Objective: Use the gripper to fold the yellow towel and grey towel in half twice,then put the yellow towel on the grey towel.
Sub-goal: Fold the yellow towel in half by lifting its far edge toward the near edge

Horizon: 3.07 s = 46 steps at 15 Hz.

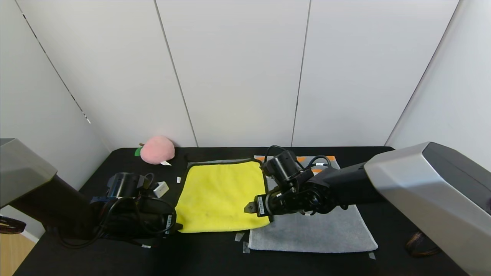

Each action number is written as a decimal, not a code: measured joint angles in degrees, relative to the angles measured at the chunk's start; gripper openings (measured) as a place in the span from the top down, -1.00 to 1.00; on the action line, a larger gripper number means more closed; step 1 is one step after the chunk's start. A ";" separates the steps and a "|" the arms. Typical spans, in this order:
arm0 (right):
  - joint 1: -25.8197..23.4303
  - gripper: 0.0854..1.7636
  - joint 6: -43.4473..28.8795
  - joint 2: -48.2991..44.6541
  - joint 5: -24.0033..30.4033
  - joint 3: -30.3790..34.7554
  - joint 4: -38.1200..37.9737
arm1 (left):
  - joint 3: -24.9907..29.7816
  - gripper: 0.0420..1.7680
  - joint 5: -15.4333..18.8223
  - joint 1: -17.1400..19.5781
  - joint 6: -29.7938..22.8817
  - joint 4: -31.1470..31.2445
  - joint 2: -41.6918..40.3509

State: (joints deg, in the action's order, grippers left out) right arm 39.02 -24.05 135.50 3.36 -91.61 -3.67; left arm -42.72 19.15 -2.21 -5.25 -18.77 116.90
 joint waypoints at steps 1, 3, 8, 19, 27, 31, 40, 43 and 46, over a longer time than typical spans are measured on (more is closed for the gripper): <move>0.28 -0.94 -0.02 0.17 -0.22 -0.01 0.00 | 0.00 0.91 0.00 0.01 0.01 0.00 0.00; 0.67 -0.94 -0.30 0.33 -0.28 0.10 -0.12 | 0.00 0.91 0.00 0.12 0.01 0.00 -0.05; 2.18 -0.94 -2.02 0.28 -0.30 0.24 -1.80 | 0.00 0.91 0.02 0.34 0.00 0.00 -0.05; 2.86 0.94 -3.23 0.33 -0.41 0.66 -2.18 | 0.05 0.91 -0.02 0.39 0.01 -0.63 0.28; 2.90 0.94 -3.18 -0.20 -0.37 0.73 -2.05 | 2.76 0.91 -0.29 0.41 0.00 -3.67 -1.35; 3.12 0.94 -3.07 -1.23 -0.41 0.52 -2.05 | 4.68 0.91 -0.68 0.54 0.00 -4.33 -3.67; 4.06 0.94 -3.10 -7.69 -0.46 4.85 -2.16 | 8.96 0.91 -3.04 -0.54 -0.10 -3.72 -12.82; 5.05 0.94 -3.16 -9.79 -1.32 7.28 -2.16 | 11.47 0.91 -3.34 -0.82 -0.11 -3.74 -15.65; 5.96 0.94 -3.21 -11.63 -2.02 9.89 -2.12 | 13.89 0.91 -3.36 -0.93 -0.16 -3.52 -19.08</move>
State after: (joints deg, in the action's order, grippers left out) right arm 44.98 -27.26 123.87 1.34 -81.73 -5.79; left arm -28.83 15.79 -3.13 -5.41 -22.30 97.82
